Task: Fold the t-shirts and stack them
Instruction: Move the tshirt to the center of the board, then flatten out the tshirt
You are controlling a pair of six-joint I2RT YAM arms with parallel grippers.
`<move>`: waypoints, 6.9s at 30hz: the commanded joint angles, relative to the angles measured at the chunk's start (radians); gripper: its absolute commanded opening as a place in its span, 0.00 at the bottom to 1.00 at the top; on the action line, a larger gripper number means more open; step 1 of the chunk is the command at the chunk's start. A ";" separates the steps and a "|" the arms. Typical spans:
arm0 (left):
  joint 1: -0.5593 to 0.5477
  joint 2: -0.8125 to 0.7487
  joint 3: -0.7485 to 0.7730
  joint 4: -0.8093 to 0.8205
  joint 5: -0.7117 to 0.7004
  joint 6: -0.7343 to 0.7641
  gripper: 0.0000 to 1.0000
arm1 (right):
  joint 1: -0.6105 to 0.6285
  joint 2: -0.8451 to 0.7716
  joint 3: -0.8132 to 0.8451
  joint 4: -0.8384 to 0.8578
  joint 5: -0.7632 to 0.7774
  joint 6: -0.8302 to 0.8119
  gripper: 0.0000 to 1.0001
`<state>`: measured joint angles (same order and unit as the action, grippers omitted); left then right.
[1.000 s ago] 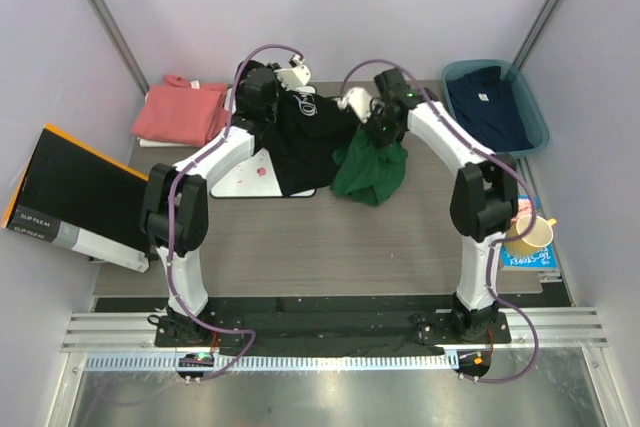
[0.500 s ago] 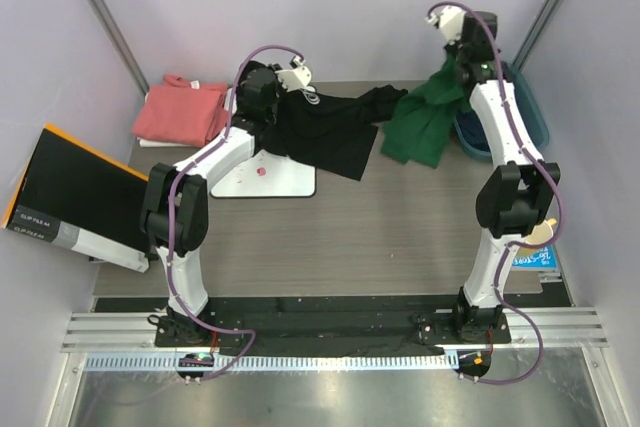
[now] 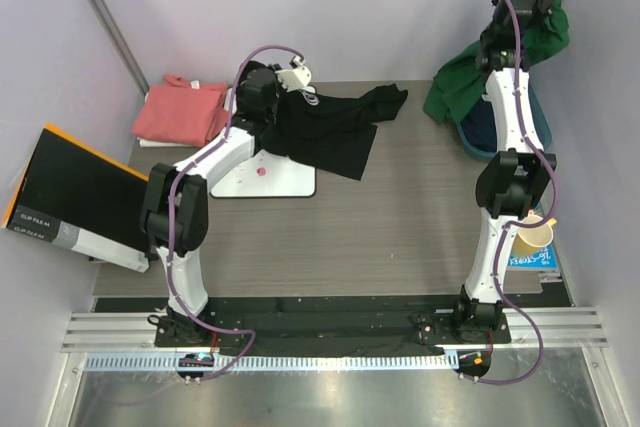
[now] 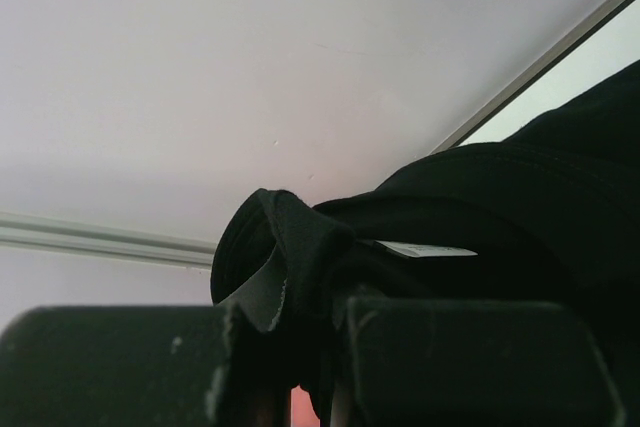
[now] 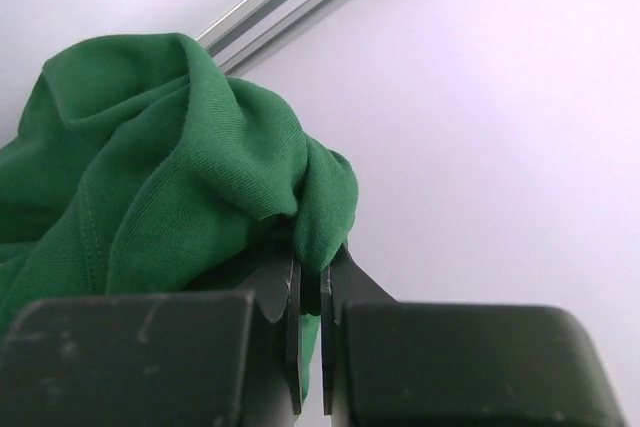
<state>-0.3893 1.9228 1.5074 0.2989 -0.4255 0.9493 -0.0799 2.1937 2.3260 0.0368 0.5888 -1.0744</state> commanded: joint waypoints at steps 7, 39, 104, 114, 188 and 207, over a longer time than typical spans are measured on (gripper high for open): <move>0.003 -0.028 0.040 0.071 -0.010 -0.009 0.00 | -0.029 -0.100 -0.108 0.357 0.129 -0.140 0.01; -0.017 -0.024 0.050 0.066 -0.032 0.000 0.00 | 0.006 -0.136 -0.527 0.563 0.125 -0.331 0.13; -0.008 -0.146 -0.116 -0.067 0.051 -0.003 0.00 | 0.516 -0.165 -0.723 -0.341 -0.473 0.080 0.01; 0.056 -0.232 -0.113 -0.532 0.615 -0.103 0.00 | 0.352 -0.324 -0.789 -0.007 -0.084 -0.044 0.01; 0.153 0.010 0.085 -0.432 0.229 -0.538 1.00 | 0.822 -0.206 -0.896 -0.718 -0.868 0.340 0.87; 0.161 -0.016 0.056 -0.472 0.274 -0.537 1.00 | 0.648 -0.347 -0.685 -0.715 -0.497 0.382 0.01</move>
<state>-0.2337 1.9835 1.5810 -0.1749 -0.1963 0.4225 0.6781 1.9976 1.5005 -0.6636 -0.0624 -0.7124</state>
